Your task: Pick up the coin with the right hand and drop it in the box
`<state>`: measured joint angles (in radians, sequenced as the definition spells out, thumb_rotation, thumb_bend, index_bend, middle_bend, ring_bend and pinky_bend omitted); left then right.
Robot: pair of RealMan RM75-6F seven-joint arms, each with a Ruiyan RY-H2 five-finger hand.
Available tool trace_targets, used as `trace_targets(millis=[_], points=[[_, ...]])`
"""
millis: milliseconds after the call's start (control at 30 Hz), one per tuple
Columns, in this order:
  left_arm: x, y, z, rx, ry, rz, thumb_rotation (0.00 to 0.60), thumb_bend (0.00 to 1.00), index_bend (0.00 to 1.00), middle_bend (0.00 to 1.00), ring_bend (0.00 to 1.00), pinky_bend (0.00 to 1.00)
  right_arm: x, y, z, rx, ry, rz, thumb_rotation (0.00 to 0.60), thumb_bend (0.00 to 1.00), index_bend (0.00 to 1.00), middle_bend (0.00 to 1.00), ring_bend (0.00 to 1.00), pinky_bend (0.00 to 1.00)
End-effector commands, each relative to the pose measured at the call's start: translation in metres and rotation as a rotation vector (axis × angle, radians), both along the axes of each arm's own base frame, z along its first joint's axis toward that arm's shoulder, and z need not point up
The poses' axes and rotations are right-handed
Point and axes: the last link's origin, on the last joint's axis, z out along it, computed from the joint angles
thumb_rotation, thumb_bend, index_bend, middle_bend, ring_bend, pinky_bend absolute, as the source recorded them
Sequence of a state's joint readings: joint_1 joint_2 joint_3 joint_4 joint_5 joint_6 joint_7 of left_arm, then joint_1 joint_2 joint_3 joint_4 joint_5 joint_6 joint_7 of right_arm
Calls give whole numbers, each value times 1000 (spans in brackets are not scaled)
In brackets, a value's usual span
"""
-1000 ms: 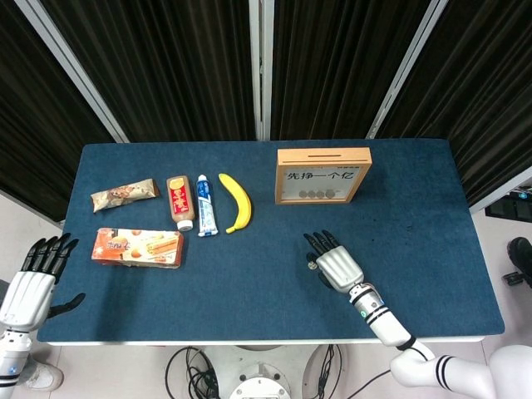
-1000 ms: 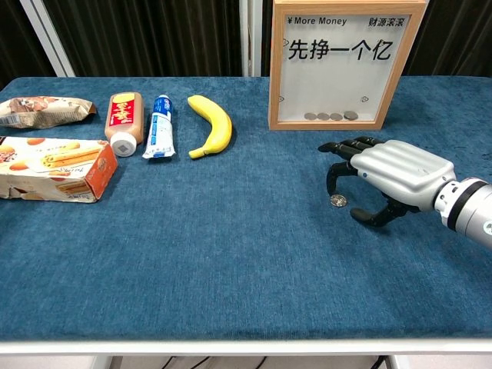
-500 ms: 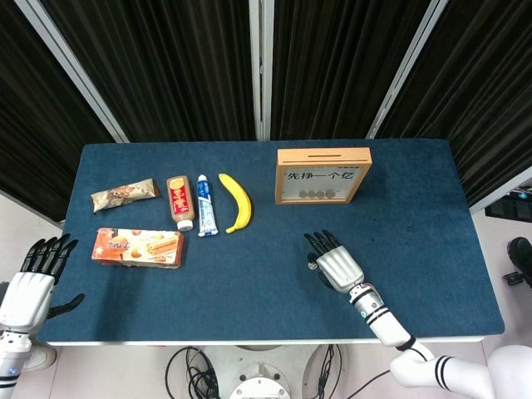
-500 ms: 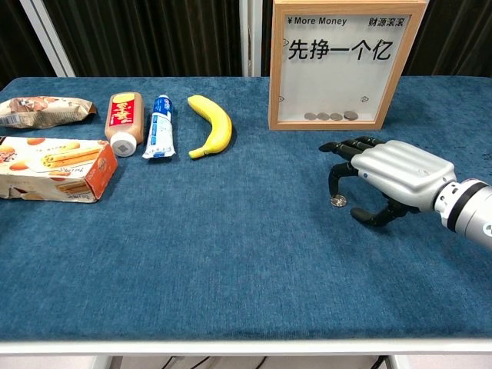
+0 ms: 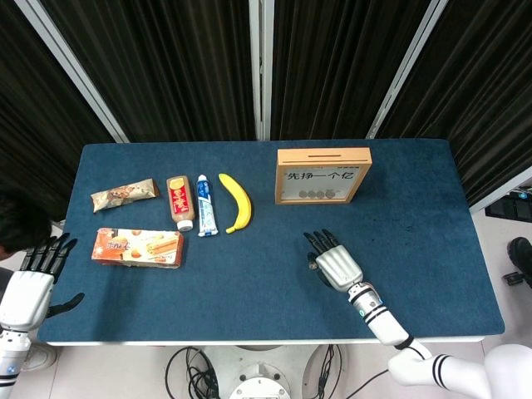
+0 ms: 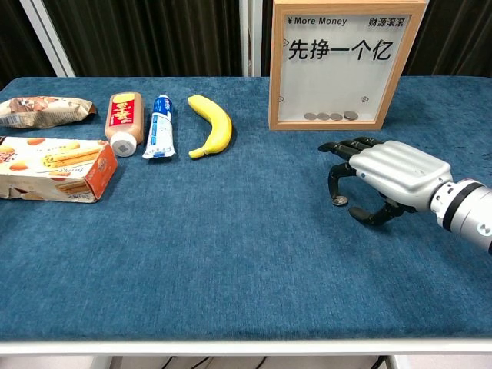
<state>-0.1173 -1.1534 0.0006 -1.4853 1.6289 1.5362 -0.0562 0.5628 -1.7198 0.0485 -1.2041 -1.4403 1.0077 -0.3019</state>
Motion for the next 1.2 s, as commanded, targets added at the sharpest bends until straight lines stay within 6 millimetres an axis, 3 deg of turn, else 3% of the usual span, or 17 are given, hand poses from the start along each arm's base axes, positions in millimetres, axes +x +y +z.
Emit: trace_targets(millis=[33, 467, 800, 1200], points=[[0, 0, 0, -3, 1, 0, 600, 147, 15, 0, 0, 0, 0, 0, 0, -3, 2, 1, 600, 359, 464, 0, 0, 0], [-3, 0, 2, -8, -5, -3, 600, 146, 15, 0, 0, 0, 1, -3, -1, -28, 6, 1, 600, 361, 536, 0, 0, 0], [-1, -1, 1, -9, -4, -12, 600, 146, 15, 0, 0, 0, 1, -4, 2, -34, 3, 6, 600, 361, 418, 0, 0, 0], [0, -2, 0, -10, -4, -10, 600, 146, 15, 0, 0, 0, 3, -2, 4, -25, -9, 21, 600, 362, 407, 0, 0, 0]])
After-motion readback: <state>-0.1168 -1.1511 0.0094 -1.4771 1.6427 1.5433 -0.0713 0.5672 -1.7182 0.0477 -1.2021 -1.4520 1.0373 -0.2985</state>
